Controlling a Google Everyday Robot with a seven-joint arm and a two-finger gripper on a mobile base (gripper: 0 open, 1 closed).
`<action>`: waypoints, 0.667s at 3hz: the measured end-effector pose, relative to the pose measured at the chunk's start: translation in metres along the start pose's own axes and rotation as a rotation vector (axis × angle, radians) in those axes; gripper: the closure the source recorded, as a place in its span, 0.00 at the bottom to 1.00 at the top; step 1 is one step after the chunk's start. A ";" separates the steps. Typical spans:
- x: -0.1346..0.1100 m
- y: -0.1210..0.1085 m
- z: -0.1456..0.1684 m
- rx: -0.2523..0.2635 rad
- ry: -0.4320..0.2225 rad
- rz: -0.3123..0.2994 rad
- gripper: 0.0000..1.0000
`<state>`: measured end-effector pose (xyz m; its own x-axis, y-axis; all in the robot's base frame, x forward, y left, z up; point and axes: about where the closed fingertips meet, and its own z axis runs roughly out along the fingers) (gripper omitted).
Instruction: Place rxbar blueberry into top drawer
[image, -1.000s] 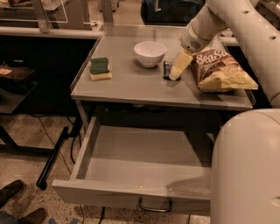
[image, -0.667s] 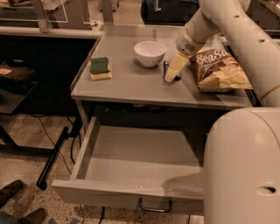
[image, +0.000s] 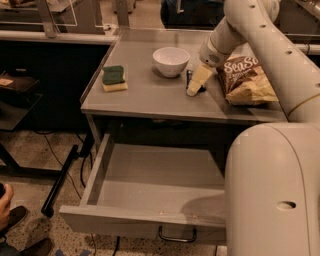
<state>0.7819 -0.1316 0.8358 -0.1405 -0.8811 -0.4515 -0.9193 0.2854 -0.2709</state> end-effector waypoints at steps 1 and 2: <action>0.024 -0.002 0.004 -0.008 0.026 0.037 0.00; 0.026 -0.002 0.004 -0.008 0.028 0.039 0.26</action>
Offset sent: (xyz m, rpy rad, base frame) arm -0.0005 -0.0176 -0.0120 -0.0079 0.0247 -0.0303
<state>0.7812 -0.1532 0.8213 -0.1860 -0.8797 -0.4377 -0.9160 0.3163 -0.2466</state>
